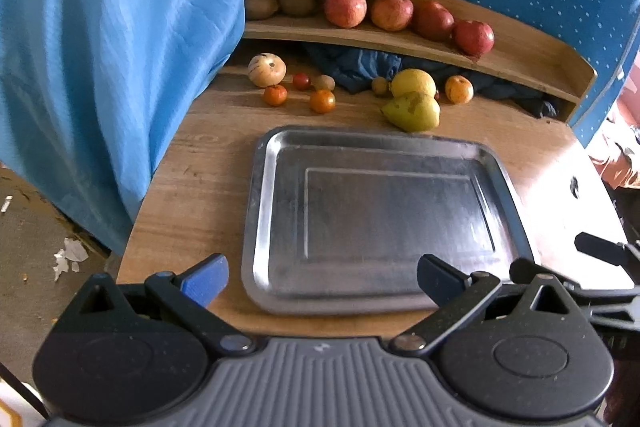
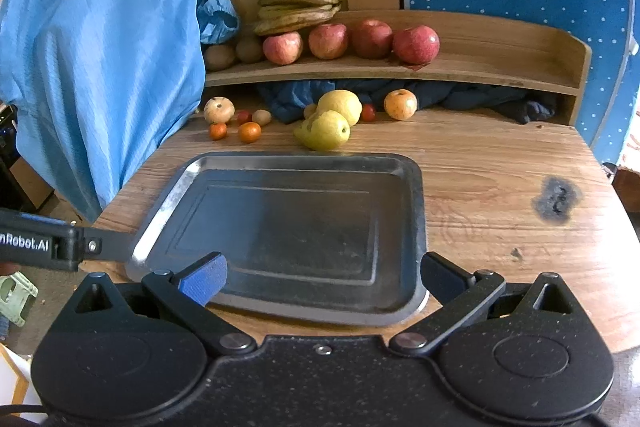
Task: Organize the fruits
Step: 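Move the left gripper to an orange tangerine while the right gripper approaches the yellow pear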
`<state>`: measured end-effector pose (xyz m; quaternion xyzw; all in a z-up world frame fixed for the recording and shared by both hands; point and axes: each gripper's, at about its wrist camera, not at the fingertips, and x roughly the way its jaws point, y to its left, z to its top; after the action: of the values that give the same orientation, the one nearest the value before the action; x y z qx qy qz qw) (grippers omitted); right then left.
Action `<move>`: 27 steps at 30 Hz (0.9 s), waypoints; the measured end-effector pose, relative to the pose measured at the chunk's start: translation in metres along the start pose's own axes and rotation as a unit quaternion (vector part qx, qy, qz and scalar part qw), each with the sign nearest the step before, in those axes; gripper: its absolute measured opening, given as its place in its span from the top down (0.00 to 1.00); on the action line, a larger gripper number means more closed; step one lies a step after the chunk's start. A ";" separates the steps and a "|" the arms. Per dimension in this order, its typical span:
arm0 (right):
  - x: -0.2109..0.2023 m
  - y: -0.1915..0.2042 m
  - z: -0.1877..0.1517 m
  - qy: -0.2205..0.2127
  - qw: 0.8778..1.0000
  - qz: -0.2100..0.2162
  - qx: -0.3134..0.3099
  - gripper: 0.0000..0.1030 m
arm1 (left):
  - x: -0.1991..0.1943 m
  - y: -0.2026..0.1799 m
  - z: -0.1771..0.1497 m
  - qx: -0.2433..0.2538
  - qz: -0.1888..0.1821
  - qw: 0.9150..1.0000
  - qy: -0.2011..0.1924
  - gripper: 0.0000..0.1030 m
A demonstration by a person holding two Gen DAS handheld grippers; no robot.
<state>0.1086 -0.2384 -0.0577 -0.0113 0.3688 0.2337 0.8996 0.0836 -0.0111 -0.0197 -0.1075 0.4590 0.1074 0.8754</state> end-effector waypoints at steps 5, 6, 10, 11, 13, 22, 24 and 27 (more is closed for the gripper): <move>0.022 0.004 0.019 0.000 1.000 -0.010 -0.004 0.00 | 0.028 0.009 0.035 0.005 -0.023 1.000 0.006 0.01; 0.025 0.004 0.023 -0.001 1.000 -0.013 -0.002 0.00 | 0.033 0.011 0.042 0.008 -0.028 1.000 0.007 0.01; 0.047 0.008 0.038 0.004 0.999 -0.031 0.009 0.00 | 0.054 0.021 0.066 0.018 -0.040 0.999 0.012 0.01; 0.052 0.009 0.040 0.006 0.999 -0.034 0.011 0.00 | 0.060 0.026 0.073 0.018 -0.042 0.999 0.015 0.01; 0.062 0.016 0.045 0.011 0.999 -0.041 0.015 0.00 | 0.071 0.035 0.082 0.018 -0.043 0.999 0.020 0.01; 0.093 0.041 0.057 0.028 0.996 -0.076 0.020 0.00 | 0.116 0.057 0.119 0.041 -0.050 0.997 0.033 0.01; 0.098 0.045 0.060 0.033 0.996 -0.080 0.014 0.00 | 0.121 0.057 0.123 0.046 -0.054 0.997 0.037 0.01; 0.106 0.047 0.068 0.033 0.996 -0.086 0.005 0.00 | 0.127 0.054 0.128 0.054 -0.065 0.996 0.039 0.01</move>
<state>0.1989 -0.1395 -0.0725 -0.0463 0.3970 0.1534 0.9037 0.2390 0.0885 -0.0583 -0.0939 0.4902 0.0216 0.8663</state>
